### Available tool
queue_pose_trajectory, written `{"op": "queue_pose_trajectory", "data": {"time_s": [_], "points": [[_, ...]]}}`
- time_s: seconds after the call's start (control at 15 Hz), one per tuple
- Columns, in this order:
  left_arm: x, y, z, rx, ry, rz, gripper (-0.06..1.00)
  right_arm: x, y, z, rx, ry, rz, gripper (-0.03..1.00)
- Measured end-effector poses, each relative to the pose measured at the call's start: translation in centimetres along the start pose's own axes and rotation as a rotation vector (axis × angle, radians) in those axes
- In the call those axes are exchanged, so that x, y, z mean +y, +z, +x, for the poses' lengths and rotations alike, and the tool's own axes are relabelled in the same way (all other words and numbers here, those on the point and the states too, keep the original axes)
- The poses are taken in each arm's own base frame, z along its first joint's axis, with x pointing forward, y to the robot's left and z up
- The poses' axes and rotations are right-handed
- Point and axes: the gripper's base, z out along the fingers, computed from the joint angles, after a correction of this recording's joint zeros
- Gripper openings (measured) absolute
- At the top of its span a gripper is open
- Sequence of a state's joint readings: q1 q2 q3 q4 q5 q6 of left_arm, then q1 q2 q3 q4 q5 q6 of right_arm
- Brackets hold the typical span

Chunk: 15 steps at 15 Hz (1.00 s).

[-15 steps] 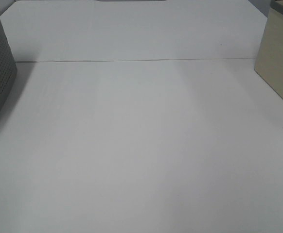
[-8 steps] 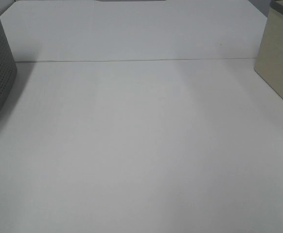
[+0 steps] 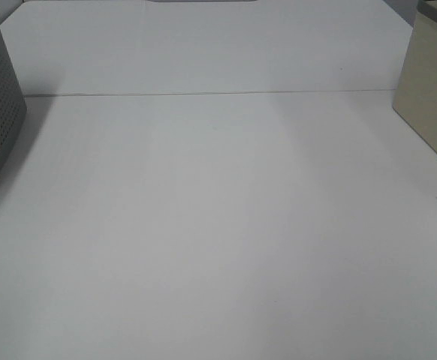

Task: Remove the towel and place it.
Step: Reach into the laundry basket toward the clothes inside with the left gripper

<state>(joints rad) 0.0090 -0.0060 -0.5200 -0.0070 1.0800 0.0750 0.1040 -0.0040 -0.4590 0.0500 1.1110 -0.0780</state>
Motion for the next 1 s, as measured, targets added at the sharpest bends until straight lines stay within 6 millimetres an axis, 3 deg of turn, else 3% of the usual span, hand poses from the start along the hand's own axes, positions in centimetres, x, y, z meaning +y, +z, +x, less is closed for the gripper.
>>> {"op": "queue_pose_trajectory", "data": {"time_s": [0.6,0.87,1.0], "points": [[0.1,-0.2,-0.4,0.017,0.014,-0.005,0.99,0.0,0.0,0.0,0.0,0.0,0.0,0.78],[0.4,-0.9,-4.8,0.134,0.171,0.015,0.99,0.0,0.0,0.0,0.0,0.0,0.0,0.78],[0.7,-0.4,-8.7,0.189,0.29,0.035,0.99,0.0,0.0,0.0,0.0,0.0,0.0,0.78]]}}
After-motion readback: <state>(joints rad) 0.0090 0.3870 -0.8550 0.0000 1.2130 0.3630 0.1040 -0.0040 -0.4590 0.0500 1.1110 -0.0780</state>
